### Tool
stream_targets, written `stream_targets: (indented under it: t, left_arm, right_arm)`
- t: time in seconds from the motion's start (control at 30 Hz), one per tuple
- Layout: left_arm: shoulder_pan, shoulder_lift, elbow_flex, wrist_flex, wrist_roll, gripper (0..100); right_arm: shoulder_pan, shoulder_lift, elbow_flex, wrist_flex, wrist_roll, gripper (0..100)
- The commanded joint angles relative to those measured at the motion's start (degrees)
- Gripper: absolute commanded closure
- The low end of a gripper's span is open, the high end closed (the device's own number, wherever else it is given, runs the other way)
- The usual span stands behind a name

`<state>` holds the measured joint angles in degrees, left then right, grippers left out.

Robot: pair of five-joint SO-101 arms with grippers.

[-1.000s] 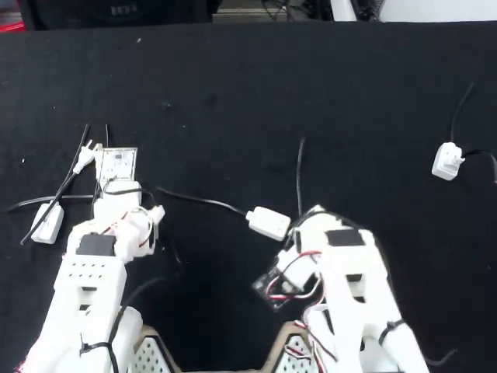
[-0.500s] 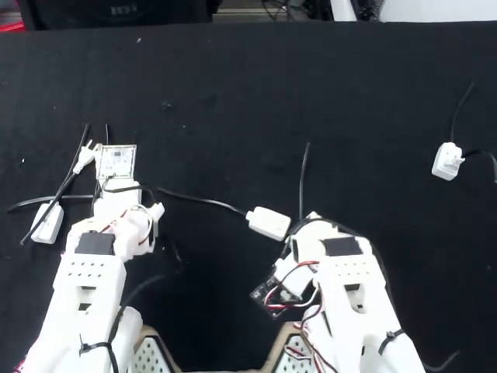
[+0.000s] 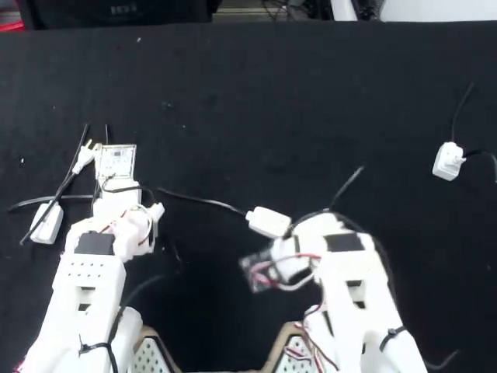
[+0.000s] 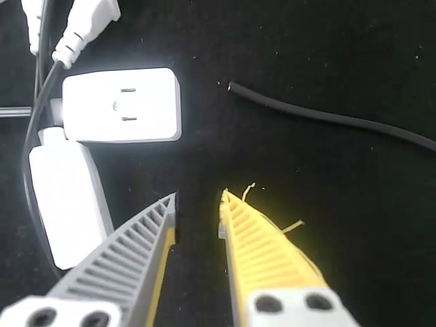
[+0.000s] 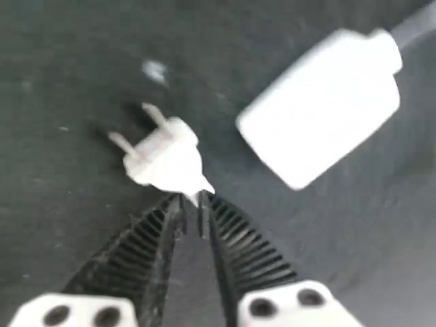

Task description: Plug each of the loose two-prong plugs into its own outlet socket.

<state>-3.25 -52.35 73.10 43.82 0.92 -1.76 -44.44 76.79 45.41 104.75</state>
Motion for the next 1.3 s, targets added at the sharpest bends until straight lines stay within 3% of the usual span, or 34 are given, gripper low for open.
stream_targets:
  t: [0.0,0.13,0.27,0.47,0.67,0.87,1.13,1.27]
  left_arm:
    - [0.13,0.18,-3.56,0.35,-0.62,89]
    - [0.13,0.18,-3.56,0.35,-0.62,89]
    - [0.13,0.18,-3.56,0.35,-0.62,89]
    - [-1.71,0.18,-3.56,0.44,-0.53,89]
    - [-5.14,0.62,-4.70,0.35,-0.53,89]
    - [-5.23,0.62,-5.05,0.35,-0.53,89]
    - [-5.23,0.62,-5.05,0.35,-0.53,89]
    - [-5.23,0.62,-5.05,0.35,-0.53,89]
  right_arm:
    - [3.52,-1.01,-4.97,2.55,-12.13,98.8]
    - [4.40,-1.01,-9.19,10.64,-21.89,98.8]
    - [0.88,-0.92,-10.59,14.51,-19.87,97.0]
    - [-2.46,-0.84,-10.15,11.96,-16.00,73.4]
    - [-2.37,-0.84,-4.70,4.66,-8.88,85.3]
    - [-1.41,-0.84,-5.76,12.48,4.40,83.7]
    - [-5.80,-0.48,-3.21,11.78,7.21,83.7]
    - [-6.24,-0.48,0.92,5.45,7.21,83.7]
